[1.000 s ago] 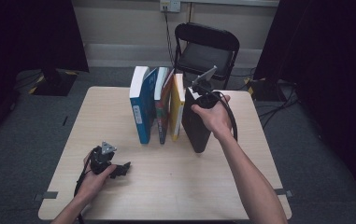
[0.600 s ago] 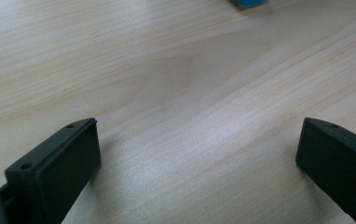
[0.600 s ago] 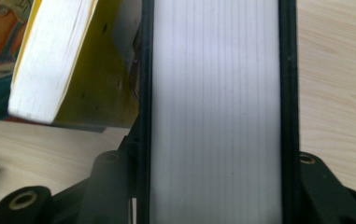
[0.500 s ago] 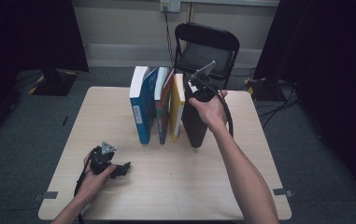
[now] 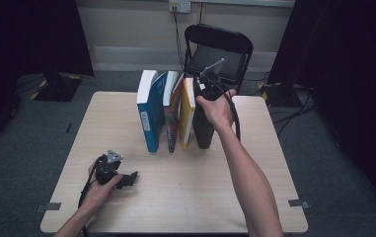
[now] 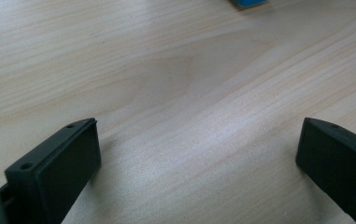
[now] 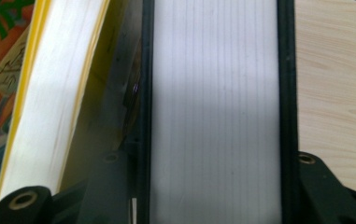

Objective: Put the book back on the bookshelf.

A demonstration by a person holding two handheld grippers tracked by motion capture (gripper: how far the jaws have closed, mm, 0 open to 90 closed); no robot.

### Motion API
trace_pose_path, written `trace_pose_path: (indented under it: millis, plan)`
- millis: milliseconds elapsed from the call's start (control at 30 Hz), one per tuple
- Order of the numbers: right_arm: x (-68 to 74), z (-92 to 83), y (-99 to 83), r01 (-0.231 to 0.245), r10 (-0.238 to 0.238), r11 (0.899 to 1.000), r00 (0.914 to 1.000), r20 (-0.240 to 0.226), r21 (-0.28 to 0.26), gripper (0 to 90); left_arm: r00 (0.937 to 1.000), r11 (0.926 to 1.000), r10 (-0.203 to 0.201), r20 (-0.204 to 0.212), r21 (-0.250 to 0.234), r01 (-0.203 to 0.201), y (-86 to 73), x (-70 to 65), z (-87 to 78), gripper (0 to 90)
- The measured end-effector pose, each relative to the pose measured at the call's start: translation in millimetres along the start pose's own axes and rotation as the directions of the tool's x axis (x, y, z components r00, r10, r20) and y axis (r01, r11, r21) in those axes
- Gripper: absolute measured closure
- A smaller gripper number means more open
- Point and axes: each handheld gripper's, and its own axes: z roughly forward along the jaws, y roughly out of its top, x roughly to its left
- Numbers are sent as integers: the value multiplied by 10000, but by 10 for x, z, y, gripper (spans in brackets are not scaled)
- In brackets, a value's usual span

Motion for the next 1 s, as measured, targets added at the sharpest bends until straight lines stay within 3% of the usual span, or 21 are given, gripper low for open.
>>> trace_pose_path:
  millis: [467,667,1000]
  plan:
    - [-2,224,24,-174,174,9998,9998,56,48,533,10000,10000,1,10,-5,-1,-1,0,0,0]
    - [23,232,32,-117,118,9999,9999,80,-64,530,10000,10000,6,3,-3,-6,-1,0,0,0]
    - [55,162,-40,99,-112,9965,9998,-155,-825,490,10000,10000,-3,30,-10,4,-3,-1,-1,0]
